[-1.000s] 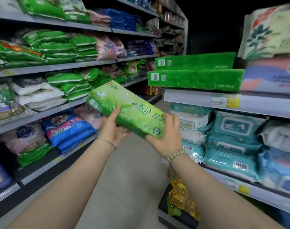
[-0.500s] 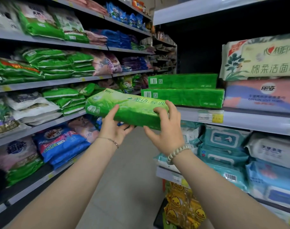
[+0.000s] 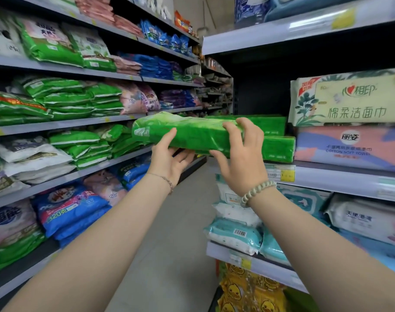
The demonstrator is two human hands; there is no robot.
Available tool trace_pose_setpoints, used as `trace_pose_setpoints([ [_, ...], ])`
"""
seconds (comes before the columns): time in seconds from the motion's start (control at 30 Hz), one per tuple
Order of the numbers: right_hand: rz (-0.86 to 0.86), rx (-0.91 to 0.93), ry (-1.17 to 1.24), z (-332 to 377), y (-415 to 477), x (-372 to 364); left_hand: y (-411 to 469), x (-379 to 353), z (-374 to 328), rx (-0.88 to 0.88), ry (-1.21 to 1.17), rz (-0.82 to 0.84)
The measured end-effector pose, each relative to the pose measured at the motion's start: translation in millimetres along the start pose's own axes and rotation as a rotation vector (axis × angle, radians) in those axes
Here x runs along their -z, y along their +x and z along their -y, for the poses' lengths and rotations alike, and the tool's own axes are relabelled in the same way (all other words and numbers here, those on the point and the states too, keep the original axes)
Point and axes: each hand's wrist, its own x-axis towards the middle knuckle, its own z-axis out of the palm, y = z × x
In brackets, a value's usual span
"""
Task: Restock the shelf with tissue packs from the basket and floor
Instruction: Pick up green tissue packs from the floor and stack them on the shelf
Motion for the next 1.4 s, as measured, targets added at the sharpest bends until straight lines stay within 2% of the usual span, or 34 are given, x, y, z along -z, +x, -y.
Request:
trace_pose_setpoints([
  [0.17,-0.016,0.043,-0.054,-9,13,6,16,-13,1,-0.061,0.150,-0.025],
  [0.33,0.028,-0.038,-0.116,-30,19,12,37,-16,10,-0.068,0.436,-0.126],
  [0.5,0.074,-0.036,-0.322,-50,18,16,50,-17,24,-0.004,0.686,-0.165],
  [0.67,0.107,-0.146,-0.444,-71,17,16,66,-15,38,0.011,0.590,-0.126],
  [1.03,0.130,-0.034,-0.252,-86,15,8,88,-8,28,-0.012,0.549,-0.059],
  [1.4,0.140,-0.003,-0.268,-84,17,-7,101,4,27,-0.079,0.625,-0.091],
])
